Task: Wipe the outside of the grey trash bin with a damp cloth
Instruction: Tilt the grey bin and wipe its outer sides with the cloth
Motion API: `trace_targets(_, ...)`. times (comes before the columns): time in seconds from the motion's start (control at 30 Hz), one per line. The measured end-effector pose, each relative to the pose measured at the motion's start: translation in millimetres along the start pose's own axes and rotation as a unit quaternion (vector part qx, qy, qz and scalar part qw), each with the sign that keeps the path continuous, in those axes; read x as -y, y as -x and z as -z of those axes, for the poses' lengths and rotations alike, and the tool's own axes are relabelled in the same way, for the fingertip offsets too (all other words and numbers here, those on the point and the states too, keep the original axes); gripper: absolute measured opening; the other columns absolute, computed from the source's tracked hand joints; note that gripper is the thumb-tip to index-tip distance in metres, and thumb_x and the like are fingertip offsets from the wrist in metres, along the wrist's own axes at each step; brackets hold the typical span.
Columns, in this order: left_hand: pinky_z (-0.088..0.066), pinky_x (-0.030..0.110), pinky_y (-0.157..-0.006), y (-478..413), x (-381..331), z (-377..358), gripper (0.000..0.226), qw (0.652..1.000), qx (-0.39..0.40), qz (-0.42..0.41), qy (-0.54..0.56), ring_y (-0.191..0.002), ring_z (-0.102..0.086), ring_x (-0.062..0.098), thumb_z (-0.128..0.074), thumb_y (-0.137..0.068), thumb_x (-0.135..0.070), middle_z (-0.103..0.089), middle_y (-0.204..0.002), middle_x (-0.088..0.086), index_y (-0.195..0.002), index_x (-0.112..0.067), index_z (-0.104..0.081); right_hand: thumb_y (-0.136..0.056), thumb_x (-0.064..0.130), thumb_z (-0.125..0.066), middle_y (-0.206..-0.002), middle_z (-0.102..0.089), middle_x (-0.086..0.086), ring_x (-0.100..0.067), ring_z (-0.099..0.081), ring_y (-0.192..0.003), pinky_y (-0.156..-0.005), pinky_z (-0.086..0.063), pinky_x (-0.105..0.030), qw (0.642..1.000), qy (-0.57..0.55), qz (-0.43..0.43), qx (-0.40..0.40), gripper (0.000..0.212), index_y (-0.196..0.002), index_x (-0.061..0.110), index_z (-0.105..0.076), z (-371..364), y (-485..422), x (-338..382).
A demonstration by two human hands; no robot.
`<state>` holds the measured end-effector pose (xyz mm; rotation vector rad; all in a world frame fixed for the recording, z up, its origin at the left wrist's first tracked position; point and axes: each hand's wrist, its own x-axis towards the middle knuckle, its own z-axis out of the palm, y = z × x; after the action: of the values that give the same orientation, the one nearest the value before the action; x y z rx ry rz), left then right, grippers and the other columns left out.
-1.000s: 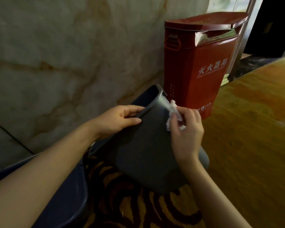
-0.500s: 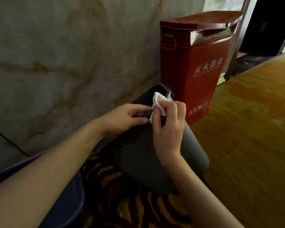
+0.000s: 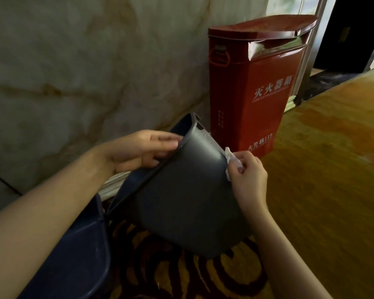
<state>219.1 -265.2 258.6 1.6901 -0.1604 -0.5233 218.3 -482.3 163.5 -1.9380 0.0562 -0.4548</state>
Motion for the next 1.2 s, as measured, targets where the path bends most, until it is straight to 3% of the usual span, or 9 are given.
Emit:
trace_targets(0.13, -0.054, 0.022, -0.050, -26.8, -31.5, -13.8, 0.040, 0.990, -0.071, 0.100, 0.068, -0.055, -0.067, 0.011, -0.048, -0.086, -0.046, -0.071, -0.065, 0.003, -0.091, -0.008, -0.060, -0.091, 0.013, -0.052, -0.094, -0.055, -0.004, -0.007, -0.045, -0.076, -0.057, -0.031, -0.014, 1.000, 0.012, 0.021, -0.003, 0.012, -0.099, 0.012, -0.061, -3.7, 19.2, -3.2)
trace_targets(0.27, -0.051, 0.035, -0.083, -45.9, -44.1, -28.6, 0.022, 0.973, -0.142, 0.181, 0.023, -0.078, -0.061, 0.019, -0.043, -0.094, -0.024, -0.063, -0.085, 0.009, -0.089, -0.007, -0.057, -0.090, 0.012, -0.054, -0.094, -0.054, -0.002, -0.003, -0.044, -0.072, -0.056, -0.031, -0.013, 1.000, 0.017, 0.023, 0.003, 0.011, -0.099, 0.011, -0.061, -1.0, 25.4, -4.6)
trace_targets(0.37, -0.054, 0.033, -0.070, -47.3, -47.3, -36.7, 0.017, 0.969, -0.150, 0.192, 0.038, -0.073, -0.061, 0.019, -0.041, -0.094, -0.015, -0.062, -0.082, 0.009, -0.094, -0.006, -0.055, -0.089, 0.011, -0.056, -0.094, -0.056, -0.003, -0.007, -0.048, -0.078, -0.059, -0.035, -0.013, 1.000, 0.006, 0.019, -0.002, 0.008, -0.095, 0.010, -0.061, 7.6, 27.7, -1.5)
trace_targets(0.5, -0.056, 0.027, -0.055, -49.0, -46.3, -42.3, 0.019, 0.968, -0.150, 0.194, 0.052, -0.071, -0.060, 0.018, -0.040, -0.094, -0.016, -0.060, -0.080, 0.009, -0.088, -0.006, -0.054, -0.084, 0.010, -0.060, -0.092, -0.053, 0.005, 0.002, -0.048, -0.078, -0.070, -0.042, -0.007, 0.985, -0.007, 0.173, -0.027, 0.012, -0.094, 0.015, -0.060, 7.1, 49.5, 29.5)
trace_targets(0.67, -0.053, 0.028, -0.065, -48.7, -46.7, -45.3, 0.017, 0.969, -0.151, 0.189, 0.055, -0.072, -0.055, 0.017, -0.039, -0.095, -0.017, -0.056, -0.081, 0.008, -0.090, -0.007, -0.051, -0.084, 0.010, -0.057, -0.096, -0.055, -0.001, -0.008, -0.050, -0.085, -0.070, -0.046, -0.021, 0.956, -0.030, 0.292, 0.032, 0.018, -0.101, 0.012, -0.058, -15.5, 71.7, 62.3)
trace_targets(0.77, -0.056, 0.029, -0.058, -44.4, -45.4, -44.2, 0.018, 0.967, -0.158, 0.191, 0.054, -0.071, -0.059, 0.018, -0.039, -0.095, -0.018, -0.059, -0.080, 0.008, -0.091, -0.007, -0.053, -0.080, 0.001, -0.062, -0.090, -0.057, -0.008, -0.017, -0.052, -0.079, -0.063, -0.048, -0.029, 0.948, 0.006, 0.316, 0.038, 0.015, -0.094, 0.007, -0.061, -17.5, 73.4, 55.7)
trace_targets(0.93, -0.056, 0.032, -0.062, -38.1, -42.6, -37.5, 0.020, 0.966, -0.173, 0.177, 0.070, -0.072, -0.060, 0.018, -0.039, -0.095, -0.016, -0.061, -0.082, 0.009, -0.088, -0.006, -0.054, -0.079, 0.001, -0.063, -0.092, -0.059, -0.005, -0.012, -0.054, -0.080, -0.066, -0.049, -0.023, 0.960, 0.036, 0.274, 0.039, 0.017, -0.093, 0.009, -0.061, -5.6, 76.0, 33.5)
trace_targets(1.1, -0.057, 0.032, -0.069, -27.1, -44.8, -24.0, 0.019, 0.966, -0.185, 0.137, 0.118, -0.080, -0.064, 0.019, -0.045, -0.092, -0.017, -0.065, -0.090, 0.009, -0.103, -0.007, -0.058, -0.081, 0.004, -0.062, -0.090, -0.053, 0.003, 0.003, -0.046, -0.074, -0.070, -0.039, -0.004, 0.984, -0.018, 0.172, -0.054, 0.016, -0.094, 0.013, -0.058, 6.7, 49.6, 40.5)
trace_targets(1.2, -0.054, 0.033, -0.079, -20.2, -42.3, -23.5, 0.023, 0.972, -0.166, 0.099, 0.131, -0.079, -0.065, 0.018, -0.044, -0.092, -0.021, -0.068, -0.085, 0.008, -0.094, -0.007, -0.062, -0.086, 0.015, -0.056, -0.093, -0.050, 0.010, 0.005, -0.047, -0.082, -0.074, -0.036, -0.003, 0.985, -0.046, 0.167, -0.001, 0.012, -0.096, 0.022, -0.056, -1.9, 39.4, 62.4)
